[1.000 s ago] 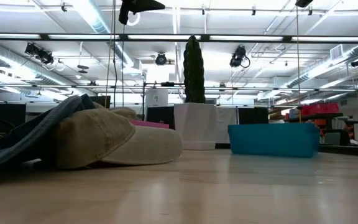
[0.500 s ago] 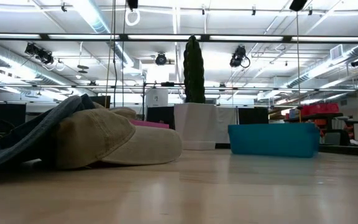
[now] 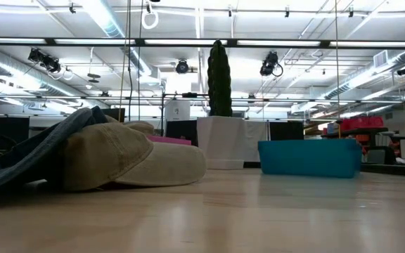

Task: Pick & Place hat
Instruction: Put the right blue cap into the blue bin

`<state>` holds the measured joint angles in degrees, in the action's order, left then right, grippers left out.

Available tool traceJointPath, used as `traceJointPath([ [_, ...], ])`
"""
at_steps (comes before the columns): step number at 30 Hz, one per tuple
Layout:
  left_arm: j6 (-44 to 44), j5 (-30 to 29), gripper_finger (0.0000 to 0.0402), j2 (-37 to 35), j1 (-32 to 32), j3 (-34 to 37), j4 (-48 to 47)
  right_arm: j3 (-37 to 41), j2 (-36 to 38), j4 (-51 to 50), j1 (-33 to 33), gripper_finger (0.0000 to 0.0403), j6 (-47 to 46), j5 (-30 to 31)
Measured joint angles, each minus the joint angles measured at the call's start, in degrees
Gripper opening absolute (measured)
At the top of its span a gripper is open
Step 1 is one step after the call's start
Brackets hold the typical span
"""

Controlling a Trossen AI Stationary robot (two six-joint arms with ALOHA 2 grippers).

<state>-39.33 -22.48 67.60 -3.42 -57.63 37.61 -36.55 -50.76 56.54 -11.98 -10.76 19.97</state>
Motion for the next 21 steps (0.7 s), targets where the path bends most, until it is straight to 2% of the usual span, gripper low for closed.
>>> traceJointPath([
  [6,6.9,0.92,0.0165,4.14,0.17,-0.03,10.98,-5.13,-5.27,-0.11,4.33,0.0006,-0.92,-2.6],
  [10,7.47,0.96,0.0165,8.18,0.15,-1.4,16.08,-8.16,-8.47,-0.07,5.88,0.0006,-2.17,-5.03],
  [21,9.24,4.97,0.0165,16.44,0.17,-7.83,19.65,-12.33,-13.07,0.08,6.96,0.0006,-3.52,-6.63],
])
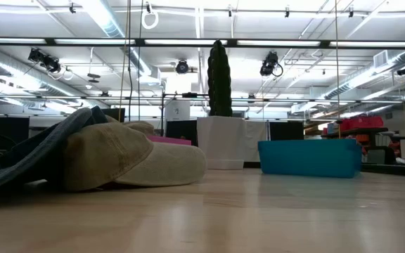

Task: Pick & Place hat
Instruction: Put the right blue cap into the blue bin

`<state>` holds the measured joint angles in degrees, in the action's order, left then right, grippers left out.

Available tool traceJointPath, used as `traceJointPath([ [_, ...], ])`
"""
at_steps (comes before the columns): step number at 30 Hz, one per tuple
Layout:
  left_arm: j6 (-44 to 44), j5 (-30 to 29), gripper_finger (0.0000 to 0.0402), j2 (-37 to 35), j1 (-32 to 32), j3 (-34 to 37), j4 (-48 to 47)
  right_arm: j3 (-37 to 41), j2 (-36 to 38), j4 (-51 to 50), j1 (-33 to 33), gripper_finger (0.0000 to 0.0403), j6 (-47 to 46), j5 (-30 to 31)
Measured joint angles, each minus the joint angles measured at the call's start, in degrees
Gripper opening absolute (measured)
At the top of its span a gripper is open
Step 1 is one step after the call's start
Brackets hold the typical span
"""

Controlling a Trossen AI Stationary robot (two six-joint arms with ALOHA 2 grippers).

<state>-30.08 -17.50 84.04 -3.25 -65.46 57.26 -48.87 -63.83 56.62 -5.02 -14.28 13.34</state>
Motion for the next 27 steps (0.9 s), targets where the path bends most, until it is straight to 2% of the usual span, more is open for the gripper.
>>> traceJointPath([
  [8,4.16,4.19,0.0165,1.83,0.0,-3.21,-0.39,-0.03,-0.02,0.61,0.0,0.0006,-0.44,-0.11],
  [16,4.95,8.3,0.0165,1.98,0.28,-3.22,-0.65,-0.05,-0.09,1.34,0.65,0.0006,-0.53,1.24],
  [27,8.52,7.11,0.0165,2.24,0.81,-3.22,-0.48,-0.05,-0.07,2.4,1.9,0.0006,-3.51,-0.34],
])
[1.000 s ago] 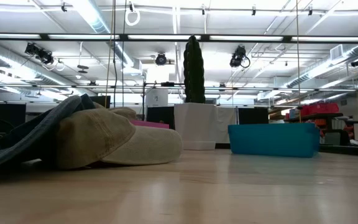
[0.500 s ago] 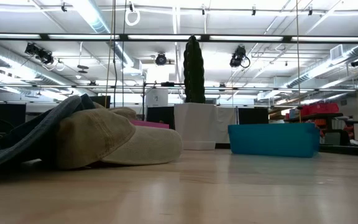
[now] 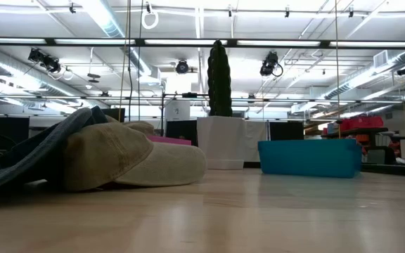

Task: Pick & Place hat
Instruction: Put the right blue cap into the blue bin

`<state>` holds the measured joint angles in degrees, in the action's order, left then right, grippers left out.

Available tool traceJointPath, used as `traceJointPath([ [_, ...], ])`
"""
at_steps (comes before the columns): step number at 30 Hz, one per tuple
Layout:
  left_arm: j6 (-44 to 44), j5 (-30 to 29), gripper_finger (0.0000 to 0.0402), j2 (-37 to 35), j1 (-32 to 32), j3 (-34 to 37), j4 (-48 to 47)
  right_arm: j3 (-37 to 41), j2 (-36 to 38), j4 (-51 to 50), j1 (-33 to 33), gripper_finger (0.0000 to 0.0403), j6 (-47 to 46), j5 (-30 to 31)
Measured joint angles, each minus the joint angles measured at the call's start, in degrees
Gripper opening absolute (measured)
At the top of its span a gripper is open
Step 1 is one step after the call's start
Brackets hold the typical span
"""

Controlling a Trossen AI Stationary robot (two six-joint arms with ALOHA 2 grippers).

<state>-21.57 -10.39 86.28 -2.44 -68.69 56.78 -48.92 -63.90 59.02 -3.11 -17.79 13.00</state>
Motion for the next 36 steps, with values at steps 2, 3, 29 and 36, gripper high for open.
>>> traceJointPath([
  [2,0.03,-0.33,0.0165,0.09,0.0,0.02,-0.16,0.0,0.0,-0.09,0.0,0.0006,-0.43,-0.01],
  [3,0.08,-0.35,0.0165,0.09,-0.02,0.02,-0.13,0.01,0.0,-0.19,0.0,0.0006,-0.86,-0.04],
  [29,1.36,-1.02,0.0143,1.31,-0.74,0.04,0.34,0.01,-1.91,-4.67,-0.02,0.0006,-2.75,-0.58],
  [36,3.37,0.56,0.0054,1.23,-0.59,0.04,0.57,0.04,-1.97,-4.09,-0.02,0.0006,-2.88,-0.55],
])
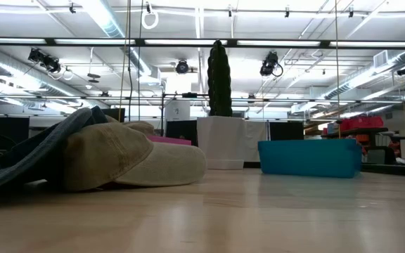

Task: Pick & Place hat
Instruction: Put the right blue cap into the blue bin

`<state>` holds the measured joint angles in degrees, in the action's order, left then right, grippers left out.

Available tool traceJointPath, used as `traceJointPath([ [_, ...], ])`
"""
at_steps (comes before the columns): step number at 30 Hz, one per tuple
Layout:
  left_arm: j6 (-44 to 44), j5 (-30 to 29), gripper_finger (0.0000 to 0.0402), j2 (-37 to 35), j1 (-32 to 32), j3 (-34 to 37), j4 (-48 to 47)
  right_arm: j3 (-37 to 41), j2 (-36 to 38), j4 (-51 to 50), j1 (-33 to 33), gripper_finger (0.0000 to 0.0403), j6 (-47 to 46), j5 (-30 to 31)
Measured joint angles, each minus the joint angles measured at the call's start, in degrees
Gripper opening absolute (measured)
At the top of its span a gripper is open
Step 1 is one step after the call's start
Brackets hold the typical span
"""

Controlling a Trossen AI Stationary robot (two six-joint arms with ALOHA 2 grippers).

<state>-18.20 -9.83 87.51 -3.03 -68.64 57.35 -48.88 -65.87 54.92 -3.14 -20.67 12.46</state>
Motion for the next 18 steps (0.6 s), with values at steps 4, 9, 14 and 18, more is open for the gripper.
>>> traceJointPath([
  [4,0.07,0.35,0.0013,-0.05,0.04,0.0,0.13,0.0,0.0,0.12,0.0,0.0006,-0.24,0.17],
  [9,1.06,0.88,0.0019,-0.07,0.02,0.0,0.06,0.0,0.0,0.12,0.01,0.0007,-1.79,0.14],
  [14,2.43,0.88,0.0011,-0.07,0.09,0.0,-0.01,0.0,0.0,-0.01,0.04,0.0025,-6.55,0.35],
  [18,2.6,0.75,0.0011,-0.07,0.09,0.0,-0.33,0.04,0.0,-0.76,0.17,0.0069,-7.6,0.35],
])
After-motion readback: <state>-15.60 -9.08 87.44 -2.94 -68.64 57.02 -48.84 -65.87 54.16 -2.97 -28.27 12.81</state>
